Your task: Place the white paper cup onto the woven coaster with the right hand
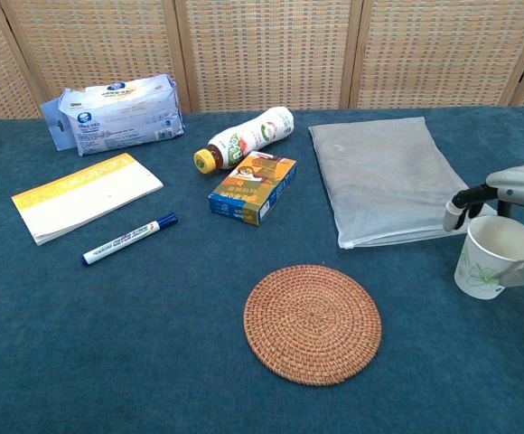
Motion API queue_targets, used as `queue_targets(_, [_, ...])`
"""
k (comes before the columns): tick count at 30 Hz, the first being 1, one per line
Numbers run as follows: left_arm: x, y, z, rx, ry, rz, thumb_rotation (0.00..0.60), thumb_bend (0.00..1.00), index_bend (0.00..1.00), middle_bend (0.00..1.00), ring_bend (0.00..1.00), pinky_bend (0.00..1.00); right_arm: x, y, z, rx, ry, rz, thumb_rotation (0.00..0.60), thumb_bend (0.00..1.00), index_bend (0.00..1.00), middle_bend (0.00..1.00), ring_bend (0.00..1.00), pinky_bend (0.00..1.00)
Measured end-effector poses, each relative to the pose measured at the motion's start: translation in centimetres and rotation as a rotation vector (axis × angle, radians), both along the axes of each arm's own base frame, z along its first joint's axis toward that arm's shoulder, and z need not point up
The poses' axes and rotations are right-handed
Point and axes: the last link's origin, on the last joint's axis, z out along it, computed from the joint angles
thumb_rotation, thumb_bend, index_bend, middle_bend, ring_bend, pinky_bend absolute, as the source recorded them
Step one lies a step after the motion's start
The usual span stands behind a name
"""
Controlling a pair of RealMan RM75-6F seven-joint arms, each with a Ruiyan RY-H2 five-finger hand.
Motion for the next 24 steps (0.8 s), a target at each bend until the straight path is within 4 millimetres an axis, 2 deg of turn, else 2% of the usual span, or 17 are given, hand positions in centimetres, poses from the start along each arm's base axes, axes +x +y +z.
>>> queue_targets(2, [0.0, 0.0, 0.0, -0.002, 0.0, 0.001, 0.6, 0.0, 0.0, 0.0, 0.0, 0.0, 0.1, -0.1, 0.0, -0.019, 0.004, 0.015, 0.6, 0.09, 0.44, 0.46, 0.47, 0.62])
queue_targets(11, [0.0, 0.0, 0.0, -0.004, -0.005, 0.0, 0.6, 0.0, 0.0, 0.0, 0.0, 0.0, 2.0, 0.2, 0.2, -0.048, -0.039, 0.092, 0.6, 0.1, 0.45, 0.49, 0.48, 0.62])
queue_targets(17, [0.1, 0.1, -0.2, -0.014, 0.001, -0.003, 0.6, 0.0, 0.0, 0.0, 0.0, 0.0, 5.4, 0.1, 0.4, 0.004, -0.096, 0.178, 0.6, 0.1, 0.45, 0.49, 0.48, 0.62])
queue_targets(20, [0.0, 0.1, -0.2, -0.015, 0.001, 0.001, 0.6, 0.0, 0.0, 0.0, 0.0, 0.0, 7.2, 0.0, -0.1, 0.05, -0.111, 0.221, 0.6, 0.1, 0.45, 0.49, 0.48, 0.62])
queue_targets(24, [-0.1, 0.3, -0.3, -0.019, 0.002, 0.009, 0.6, 0.0, 0.0, 0.0, 0.0, 0.0, 9.8, -0.2, -1.8, 0.125, -0.112, 0.284, 0.6, 0.1, 0.46, 0.49, 0.48, 0.62])
